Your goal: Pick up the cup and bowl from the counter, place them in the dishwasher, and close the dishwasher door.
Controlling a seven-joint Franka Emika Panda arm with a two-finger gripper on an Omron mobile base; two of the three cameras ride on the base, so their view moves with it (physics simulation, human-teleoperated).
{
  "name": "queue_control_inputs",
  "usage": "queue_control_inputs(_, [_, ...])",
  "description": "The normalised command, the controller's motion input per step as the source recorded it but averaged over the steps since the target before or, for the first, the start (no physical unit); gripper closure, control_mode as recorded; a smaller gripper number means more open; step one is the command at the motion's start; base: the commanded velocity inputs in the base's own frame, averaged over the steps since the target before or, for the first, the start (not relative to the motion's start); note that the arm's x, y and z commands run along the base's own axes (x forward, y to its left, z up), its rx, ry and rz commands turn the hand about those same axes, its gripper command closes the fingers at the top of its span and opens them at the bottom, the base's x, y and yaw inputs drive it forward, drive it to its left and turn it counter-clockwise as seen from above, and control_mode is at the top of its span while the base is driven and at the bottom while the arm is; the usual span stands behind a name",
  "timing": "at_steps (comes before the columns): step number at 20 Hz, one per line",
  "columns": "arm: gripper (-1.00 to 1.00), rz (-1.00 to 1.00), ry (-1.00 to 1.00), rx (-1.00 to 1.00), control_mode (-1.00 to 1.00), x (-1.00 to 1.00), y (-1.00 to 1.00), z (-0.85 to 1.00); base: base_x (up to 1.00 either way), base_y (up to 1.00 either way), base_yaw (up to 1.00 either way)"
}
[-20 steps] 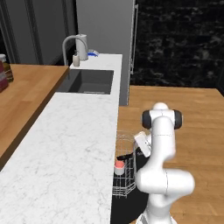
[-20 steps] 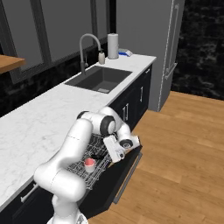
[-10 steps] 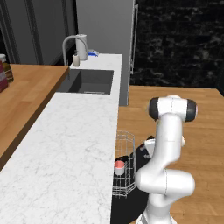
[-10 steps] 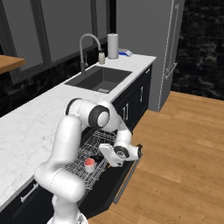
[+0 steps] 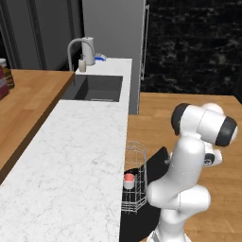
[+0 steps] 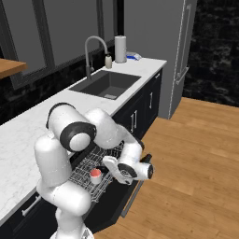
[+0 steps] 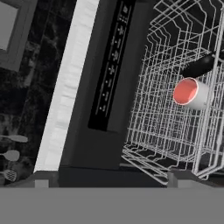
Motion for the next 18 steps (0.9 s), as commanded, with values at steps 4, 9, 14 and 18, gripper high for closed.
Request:
queue_control_inputs(4, [-1.0, 0.0, -0.26, 0.3, -1.0, -0.37, -0.63, -0.08, 0.0, 0.0, 0.0])
queue_control_inputs(9, [-1.0, 0.0, -0.08, 0.27, -1.0, -0.06, -0.94, -0.06, 0.0, 0.0, 0.0])
queue_control_inputs(14, [-1.0, 0.02, 0.0, 0.17, -1.0, 0.0, -0.81, -0.21, 0.0, 0.0, 0.0])
queue_control_inputs(18, [-1.0, 0.05, 0.0, 0.21, -1.0, 0.0, -0.64, -0.61, 0.0, 0.0, 0.0])
